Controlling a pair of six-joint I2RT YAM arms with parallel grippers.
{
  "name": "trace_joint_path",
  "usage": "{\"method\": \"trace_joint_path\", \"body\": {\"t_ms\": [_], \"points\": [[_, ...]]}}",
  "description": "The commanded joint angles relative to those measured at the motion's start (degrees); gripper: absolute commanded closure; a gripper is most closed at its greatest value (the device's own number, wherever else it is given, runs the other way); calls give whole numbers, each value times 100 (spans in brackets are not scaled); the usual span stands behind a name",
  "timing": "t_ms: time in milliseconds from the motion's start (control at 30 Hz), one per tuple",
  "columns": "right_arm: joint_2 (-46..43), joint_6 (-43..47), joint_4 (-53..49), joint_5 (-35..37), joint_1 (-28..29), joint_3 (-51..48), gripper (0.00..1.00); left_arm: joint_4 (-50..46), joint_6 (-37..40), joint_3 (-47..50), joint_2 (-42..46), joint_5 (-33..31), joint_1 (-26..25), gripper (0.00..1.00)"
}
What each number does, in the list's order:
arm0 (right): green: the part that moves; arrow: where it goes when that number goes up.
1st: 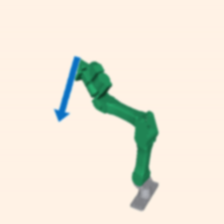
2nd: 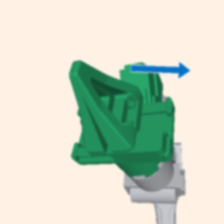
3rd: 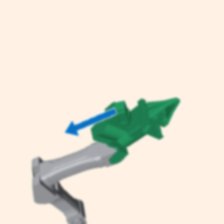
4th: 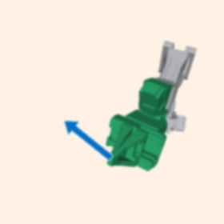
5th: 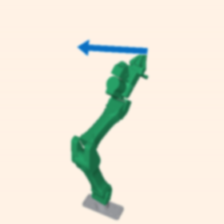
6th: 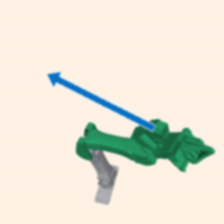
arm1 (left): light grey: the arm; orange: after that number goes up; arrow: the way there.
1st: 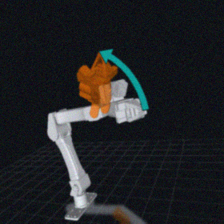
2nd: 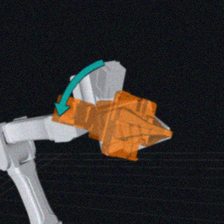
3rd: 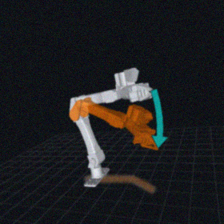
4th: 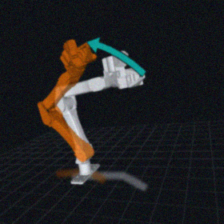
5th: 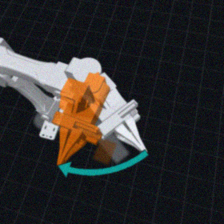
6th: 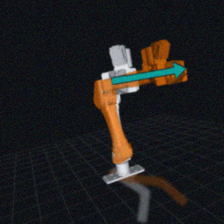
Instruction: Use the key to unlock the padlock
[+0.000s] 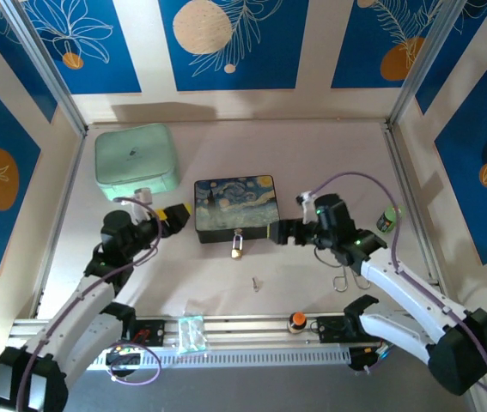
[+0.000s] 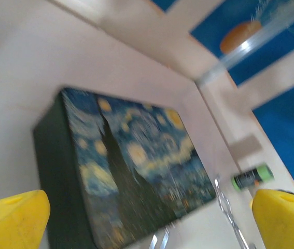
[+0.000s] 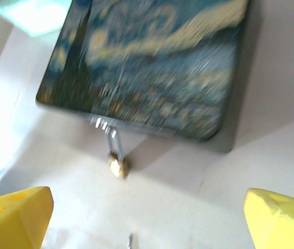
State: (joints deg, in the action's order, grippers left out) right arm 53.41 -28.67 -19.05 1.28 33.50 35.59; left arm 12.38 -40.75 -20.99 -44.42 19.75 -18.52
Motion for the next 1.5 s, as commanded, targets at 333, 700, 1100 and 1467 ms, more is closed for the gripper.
{"method": "trace_joint_path", "body": {"t_ms": [333,700,1100,1467], "points": [[1393,-1122,-239,1511,2496,-82,32,-778,-408,18,-311,-522,-2067,1],[2500,-1819,-14,1694,3166,47,47,-720,-723,-39,-471,-841,-2584,1],[3229,-2039,-407,2337,3698,524,58,-606,-871,165,-573,-1017,-2633,1],[4013,-2142,-374,2218,3972,820,79,-728,-881,225,-575,-1200,-2647,1]]}}
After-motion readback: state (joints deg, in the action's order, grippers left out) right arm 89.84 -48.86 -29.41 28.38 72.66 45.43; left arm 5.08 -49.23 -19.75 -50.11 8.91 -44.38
